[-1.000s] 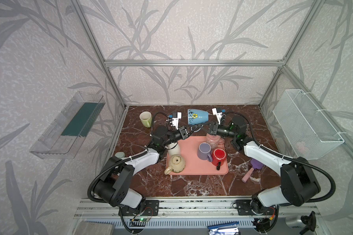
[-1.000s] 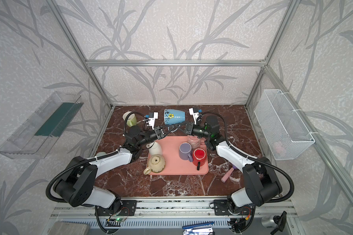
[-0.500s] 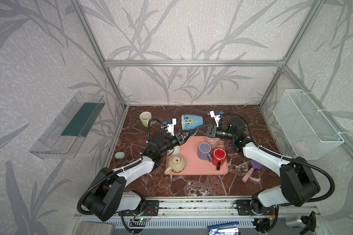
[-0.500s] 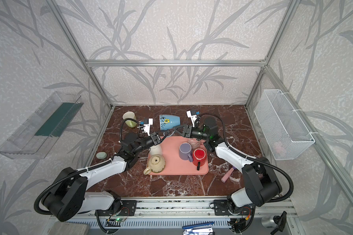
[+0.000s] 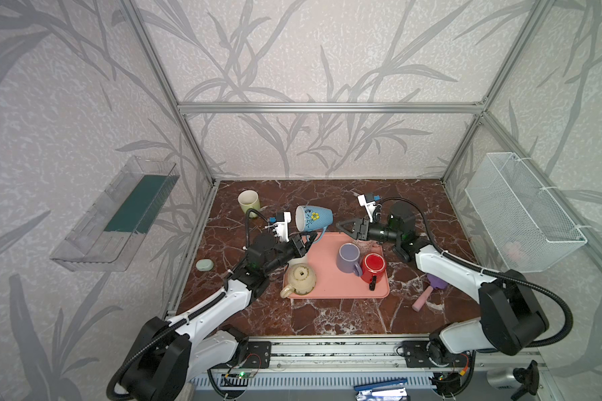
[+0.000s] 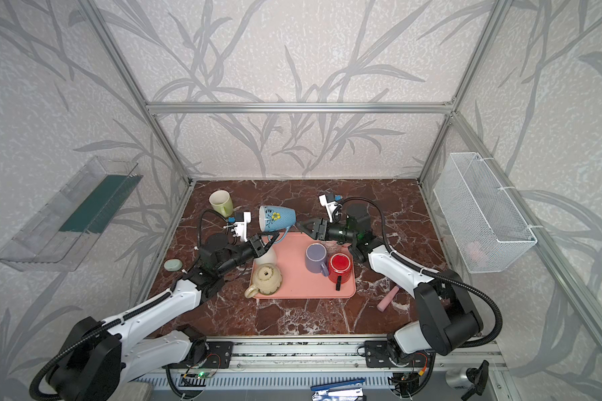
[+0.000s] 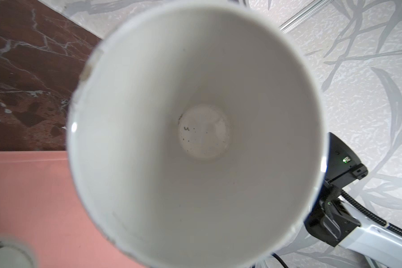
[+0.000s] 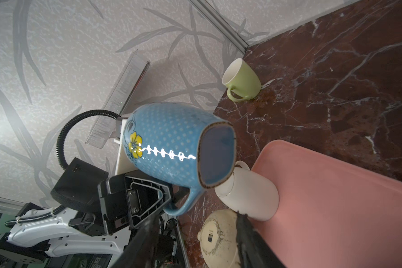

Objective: Turn the mug right side up
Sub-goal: Place the mug at the top-left of the table.

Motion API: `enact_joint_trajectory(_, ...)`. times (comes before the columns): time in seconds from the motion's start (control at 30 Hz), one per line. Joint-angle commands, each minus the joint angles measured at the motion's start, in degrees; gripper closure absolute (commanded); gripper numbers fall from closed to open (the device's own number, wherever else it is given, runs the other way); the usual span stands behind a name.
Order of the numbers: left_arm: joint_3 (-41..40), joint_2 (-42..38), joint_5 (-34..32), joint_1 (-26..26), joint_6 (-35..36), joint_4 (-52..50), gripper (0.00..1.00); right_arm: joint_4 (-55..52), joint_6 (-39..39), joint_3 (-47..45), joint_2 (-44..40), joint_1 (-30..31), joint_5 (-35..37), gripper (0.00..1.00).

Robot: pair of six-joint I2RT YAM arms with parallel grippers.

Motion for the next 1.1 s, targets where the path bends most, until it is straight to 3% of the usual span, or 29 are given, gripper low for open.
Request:
enact_joint_trajectory(0.0, 2.4, -2.9, -3.1, 1.0, 3.9, -5.2, 1.00, -6.6, -6.4, 0.3, -3.0, 0.1, 2.3, 0.43)
enact_joint_trajectory(0.27, 10.1, -4.5, -6.4, 2.7, 11.1, -23.3, 1.00, -15.8, -13.5, 1.8, -4.5, 0.5, 6.8, 0.39)
enact_joint_trajectory(0.57, 19.6, -0.7, -13.6, 4.4, 19.7, -41.2, 1.00, -22.0, -19.1, 3.0, -3.7, 2.2, 12.7, 0.37)
enact_joint_trajectory(1.07, 35.4, 12.4, -25.1, 6.6, 30.6, -55.6, 1.00, -27.4, -23.9, 2.4, -5.7, 3.5, 21.6, 0.37)
